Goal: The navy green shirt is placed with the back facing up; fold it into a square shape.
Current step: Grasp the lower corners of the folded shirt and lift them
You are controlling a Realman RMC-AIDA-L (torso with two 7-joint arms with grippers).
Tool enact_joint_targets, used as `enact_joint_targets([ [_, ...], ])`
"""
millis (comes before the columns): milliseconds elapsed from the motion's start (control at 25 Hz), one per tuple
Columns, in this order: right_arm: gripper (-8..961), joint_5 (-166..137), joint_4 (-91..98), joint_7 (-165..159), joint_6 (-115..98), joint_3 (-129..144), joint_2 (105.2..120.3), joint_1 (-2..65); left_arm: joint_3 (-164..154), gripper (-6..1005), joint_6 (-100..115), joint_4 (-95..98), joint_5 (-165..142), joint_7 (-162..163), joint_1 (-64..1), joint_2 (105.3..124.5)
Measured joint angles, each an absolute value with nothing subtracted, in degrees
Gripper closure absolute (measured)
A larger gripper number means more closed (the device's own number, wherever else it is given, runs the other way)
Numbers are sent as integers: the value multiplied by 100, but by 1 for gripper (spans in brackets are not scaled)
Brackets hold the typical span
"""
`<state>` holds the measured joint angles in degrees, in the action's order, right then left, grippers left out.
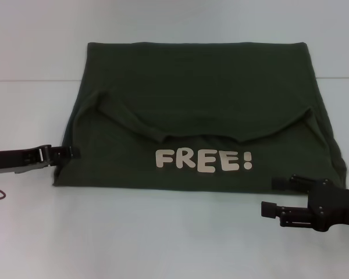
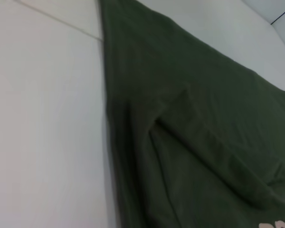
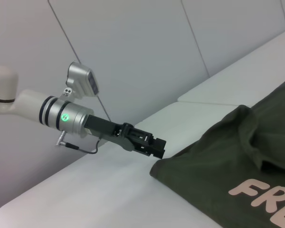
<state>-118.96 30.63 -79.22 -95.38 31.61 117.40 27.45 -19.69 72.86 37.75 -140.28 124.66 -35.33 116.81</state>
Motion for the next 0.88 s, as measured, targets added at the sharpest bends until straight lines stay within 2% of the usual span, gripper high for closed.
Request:
enact_joint_targets([
  [880, 29, -11901, 3064, -7939, -9500, 3173, 11794, 2787, -2269, 335, 7250, 3608, -14002, 12432, -3568, 11776],
])
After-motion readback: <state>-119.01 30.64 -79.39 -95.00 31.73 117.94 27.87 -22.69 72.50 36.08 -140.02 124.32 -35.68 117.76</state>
